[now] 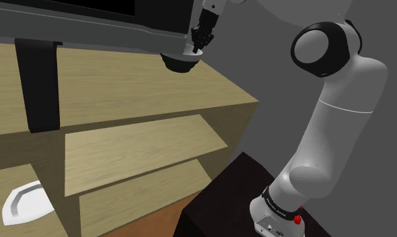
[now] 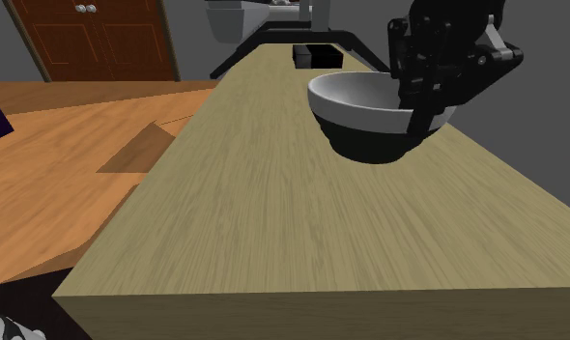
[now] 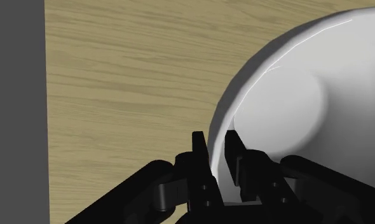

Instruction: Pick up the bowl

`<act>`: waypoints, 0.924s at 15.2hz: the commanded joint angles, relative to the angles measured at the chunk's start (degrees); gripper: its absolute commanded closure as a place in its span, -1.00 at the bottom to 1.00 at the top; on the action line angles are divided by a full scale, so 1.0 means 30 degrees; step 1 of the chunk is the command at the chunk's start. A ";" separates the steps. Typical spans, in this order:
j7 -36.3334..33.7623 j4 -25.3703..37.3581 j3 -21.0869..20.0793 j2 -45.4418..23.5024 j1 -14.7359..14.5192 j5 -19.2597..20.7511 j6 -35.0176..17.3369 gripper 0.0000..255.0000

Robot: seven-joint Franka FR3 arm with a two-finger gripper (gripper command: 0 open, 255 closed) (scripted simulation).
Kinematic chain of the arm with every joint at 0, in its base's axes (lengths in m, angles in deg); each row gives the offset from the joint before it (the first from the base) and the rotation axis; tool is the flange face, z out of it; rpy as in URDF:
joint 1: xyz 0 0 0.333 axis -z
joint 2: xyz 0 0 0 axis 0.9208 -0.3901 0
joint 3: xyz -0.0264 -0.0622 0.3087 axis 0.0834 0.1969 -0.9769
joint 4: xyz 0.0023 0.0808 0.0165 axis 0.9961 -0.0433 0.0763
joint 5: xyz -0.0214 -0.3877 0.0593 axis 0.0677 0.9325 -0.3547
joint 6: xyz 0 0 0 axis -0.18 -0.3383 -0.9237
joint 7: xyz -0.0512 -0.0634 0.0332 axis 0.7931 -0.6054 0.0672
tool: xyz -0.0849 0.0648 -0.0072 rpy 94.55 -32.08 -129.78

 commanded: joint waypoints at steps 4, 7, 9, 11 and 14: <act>-0.0051 0.1272 0.0021 -0.0360 0.0116 -0.0095 0.0946 1.00; -0.0133 0.2707 0.0037 -0.0803 0.0249 -0.0214 0.1944 1.00; -0.0192 0.3772 0.0046 -0.1164 0.0359 -0.0316 0.2654 1.00; -0.0256 0.4953 0.0052 -0.1591 0.0494 -0.0440 0.3413 1.00; -0.0374 0.7037 0.0046 -0.2408 0.0766 -0.0682 0.4685 1.00</act>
